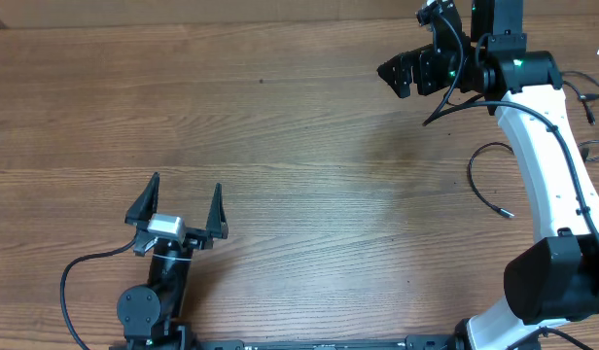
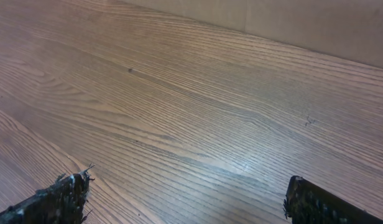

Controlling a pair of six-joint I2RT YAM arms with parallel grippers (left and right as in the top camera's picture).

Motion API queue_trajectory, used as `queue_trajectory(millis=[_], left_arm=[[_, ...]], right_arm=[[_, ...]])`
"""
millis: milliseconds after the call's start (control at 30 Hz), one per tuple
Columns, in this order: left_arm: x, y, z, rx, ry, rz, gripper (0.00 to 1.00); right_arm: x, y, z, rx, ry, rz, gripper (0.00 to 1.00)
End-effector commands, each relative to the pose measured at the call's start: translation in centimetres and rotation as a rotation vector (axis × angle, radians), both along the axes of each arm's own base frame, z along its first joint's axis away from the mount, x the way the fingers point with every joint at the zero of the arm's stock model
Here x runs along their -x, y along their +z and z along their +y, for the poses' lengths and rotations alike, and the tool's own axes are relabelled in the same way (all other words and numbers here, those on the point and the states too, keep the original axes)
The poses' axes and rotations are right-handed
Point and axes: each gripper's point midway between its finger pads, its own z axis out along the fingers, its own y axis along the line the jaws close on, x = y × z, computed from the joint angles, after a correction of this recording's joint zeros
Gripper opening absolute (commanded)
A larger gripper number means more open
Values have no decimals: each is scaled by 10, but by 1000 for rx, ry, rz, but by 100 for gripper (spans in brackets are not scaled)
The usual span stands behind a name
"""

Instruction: Untangle cables

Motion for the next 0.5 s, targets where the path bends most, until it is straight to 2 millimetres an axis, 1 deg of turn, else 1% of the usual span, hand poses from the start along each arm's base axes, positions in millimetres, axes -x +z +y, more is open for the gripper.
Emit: queue_trajectory(millis=[0, 233, 467], left_arm=[[2, -1, 6, 26, 25, 0, 100], [2, -20, 7, 24, 33, 77, 100], [1, -45, 8, 20, 42, 182, 100]], right_arm=[[-1, 1, 1, -7, 1, -1, 100], [-1, 1, 1, -7, 1, -1, 100], [-1, 1, 1, -7, 1, -1, 100]])
